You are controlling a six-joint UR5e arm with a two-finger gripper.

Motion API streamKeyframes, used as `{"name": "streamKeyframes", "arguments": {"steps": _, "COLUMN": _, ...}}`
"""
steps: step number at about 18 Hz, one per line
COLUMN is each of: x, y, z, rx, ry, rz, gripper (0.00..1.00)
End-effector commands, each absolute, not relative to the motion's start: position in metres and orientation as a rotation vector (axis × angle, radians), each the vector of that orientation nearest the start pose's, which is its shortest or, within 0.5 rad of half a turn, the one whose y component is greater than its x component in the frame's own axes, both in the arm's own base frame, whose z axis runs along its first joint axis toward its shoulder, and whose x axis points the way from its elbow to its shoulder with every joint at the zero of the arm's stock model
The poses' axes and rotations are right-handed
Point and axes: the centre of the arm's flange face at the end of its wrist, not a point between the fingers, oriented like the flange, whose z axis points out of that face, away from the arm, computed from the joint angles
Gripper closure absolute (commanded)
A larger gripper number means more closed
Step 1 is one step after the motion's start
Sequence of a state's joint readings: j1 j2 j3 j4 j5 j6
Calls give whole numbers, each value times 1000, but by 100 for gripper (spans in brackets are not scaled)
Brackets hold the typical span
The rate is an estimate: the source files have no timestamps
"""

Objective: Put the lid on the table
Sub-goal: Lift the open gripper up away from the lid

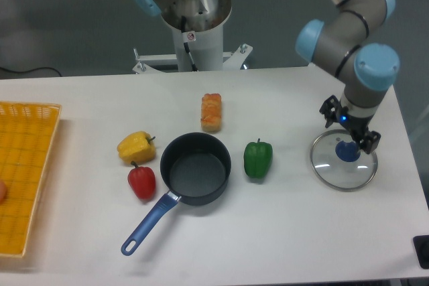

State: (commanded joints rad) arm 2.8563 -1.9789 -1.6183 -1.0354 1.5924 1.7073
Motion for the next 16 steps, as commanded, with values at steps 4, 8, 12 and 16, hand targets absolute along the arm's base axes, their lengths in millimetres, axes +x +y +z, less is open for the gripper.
{"name": "streamKeyframes", "arguments": {"steps": 4, "x": -550, "y": 308, "z": 298, "rx": -3093, "ry": 693, "rz": 90, "gripper": 0}}
{"name": "streamKeyframes", "arguments": {"steps": 8, "x": -539, "y": 306, "z": 322, "rx": -3080, "ry": 735, "rz": 76, "gripper": 0}}
{"name": "streamKeyframes", "arguments": {"steps": 12, "x": -529, "y": 324, "z": 332, "rx": -3041, "ry": 912, "rz": 5, "gripper": 0}}
{"name": "streamKeyframes", "arguments": {"steps": 16, "x": -526, "y": 336, "z": 328, "rx": -3029, "ry": 955, "rz": -12, "gripper": 0}}
